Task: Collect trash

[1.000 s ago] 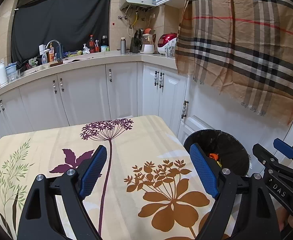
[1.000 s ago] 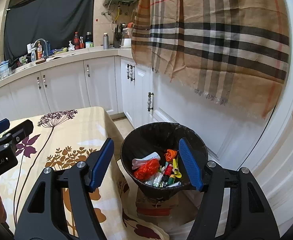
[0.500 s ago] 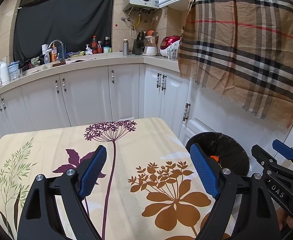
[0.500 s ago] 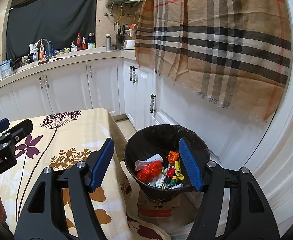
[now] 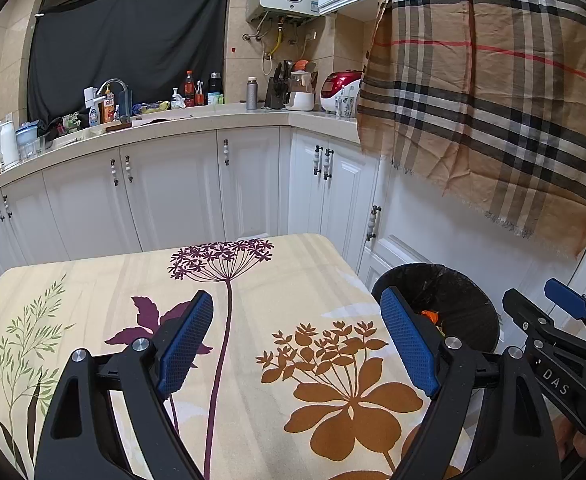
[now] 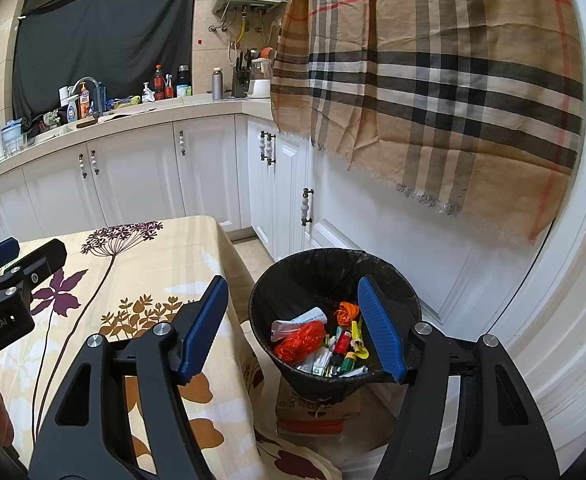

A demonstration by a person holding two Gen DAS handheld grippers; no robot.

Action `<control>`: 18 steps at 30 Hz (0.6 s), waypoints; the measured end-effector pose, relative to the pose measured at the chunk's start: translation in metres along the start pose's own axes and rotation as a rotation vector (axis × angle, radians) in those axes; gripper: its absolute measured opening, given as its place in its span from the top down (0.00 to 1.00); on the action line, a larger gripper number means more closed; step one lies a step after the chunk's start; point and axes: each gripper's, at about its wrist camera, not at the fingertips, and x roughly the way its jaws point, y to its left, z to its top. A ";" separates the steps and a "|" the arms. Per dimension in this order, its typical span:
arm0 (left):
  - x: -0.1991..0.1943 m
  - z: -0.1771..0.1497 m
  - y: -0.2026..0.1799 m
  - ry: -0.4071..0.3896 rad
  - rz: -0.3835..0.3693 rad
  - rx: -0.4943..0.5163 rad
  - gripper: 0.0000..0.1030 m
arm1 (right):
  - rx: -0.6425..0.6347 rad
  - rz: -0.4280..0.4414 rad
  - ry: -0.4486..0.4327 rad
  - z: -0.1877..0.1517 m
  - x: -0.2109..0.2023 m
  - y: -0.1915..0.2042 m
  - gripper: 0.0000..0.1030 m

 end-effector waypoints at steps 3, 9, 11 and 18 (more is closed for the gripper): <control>0.000 0.000 0.000 -0.001 0.000 -0.001 0.19 | 0.000 0.000 0.001 0.000 0.000 0.000 0.36; 0.000 0.000 0.000 -0.001 0.000 -0.001 0.19 | 0.001 0.000 0.001 0.000 0.000 0.000 0.36; 0.000 0.000 0.000 -0.001 0.000 -0.001 0.19 | 0.001 0.000 0.000 0.000 0.000 0.000 0.36; -0.001 -0.002 0.004 -0.002 0.001 -0.005 0.19 | 0.000 0.000 0.003 0.000 0.000 0.001 0.36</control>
